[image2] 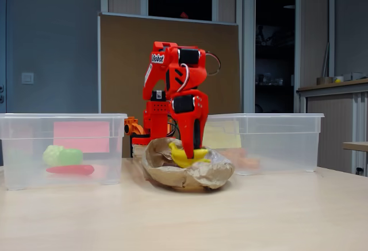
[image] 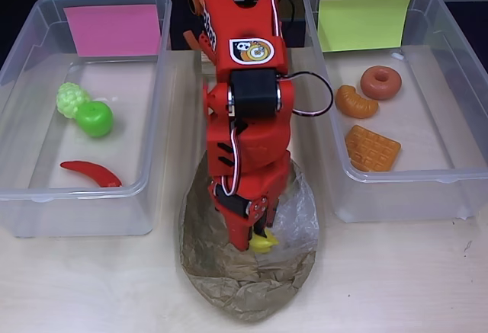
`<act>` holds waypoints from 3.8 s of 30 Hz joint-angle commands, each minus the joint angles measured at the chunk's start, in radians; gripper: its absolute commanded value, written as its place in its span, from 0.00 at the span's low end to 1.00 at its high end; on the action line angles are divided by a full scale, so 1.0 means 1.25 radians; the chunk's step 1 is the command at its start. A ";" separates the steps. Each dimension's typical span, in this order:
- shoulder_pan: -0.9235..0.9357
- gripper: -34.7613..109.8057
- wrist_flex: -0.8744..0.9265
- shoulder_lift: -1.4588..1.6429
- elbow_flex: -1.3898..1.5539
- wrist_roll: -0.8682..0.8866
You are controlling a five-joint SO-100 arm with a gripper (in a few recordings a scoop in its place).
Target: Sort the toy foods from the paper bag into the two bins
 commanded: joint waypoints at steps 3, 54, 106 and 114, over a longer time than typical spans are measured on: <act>0.006 0.26 0.140 0.065 -0.148 -0.020; 0.634 0.38 -0.056 0.801 0.641 -0.005; -0.017 0.42 -0.299 0.603 0.838 0.050; -0.085 0.46 -0.385 0.404 0.796 0.059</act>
